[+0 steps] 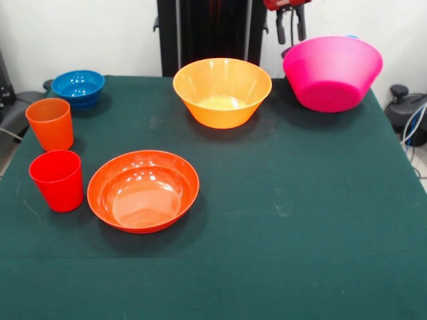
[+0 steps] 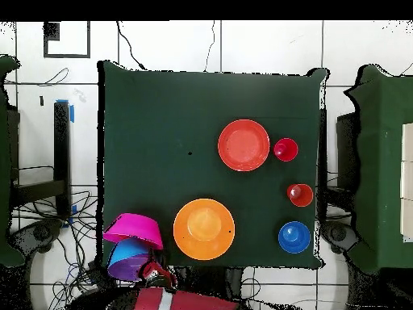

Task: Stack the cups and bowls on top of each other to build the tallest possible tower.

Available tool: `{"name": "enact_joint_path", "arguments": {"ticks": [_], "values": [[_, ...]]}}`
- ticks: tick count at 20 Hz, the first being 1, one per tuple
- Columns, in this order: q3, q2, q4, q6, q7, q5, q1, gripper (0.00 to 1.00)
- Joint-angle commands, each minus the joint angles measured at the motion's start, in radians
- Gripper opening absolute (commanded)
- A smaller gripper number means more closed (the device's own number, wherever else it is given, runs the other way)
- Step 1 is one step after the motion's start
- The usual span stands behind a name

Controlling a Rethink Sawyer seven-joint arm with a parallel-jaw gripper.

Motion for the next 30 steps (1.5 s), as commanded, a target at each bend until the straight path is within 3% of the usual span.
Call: {"name": "enact_joint_path", "arguments": {"ticks": [1, 5, 11, 19, 24, 30], "values": [[0.042, 0.117, -0.019, -0.033, 0.238, 0.053, 0.053, 1.00], [0.042, 0.137, -0.027, -0.055, 0.243, 0.053, 0.058, 1.00], [0.054, 0.122, -0.022, -0.047, 0.238, 0.018, 0.014, 1.00], [0.102, 0.163, -0.086, -0.094, 0.270, 0.083, 0.038, 1.00], [0.143, 0.195, -0.106, -0.150, 0.310, 0.144, 0.086, 1.00], [0.156, 0.212, -0.115, -0.177, 0.330, 0.162, 0.095, 1.00]]}}
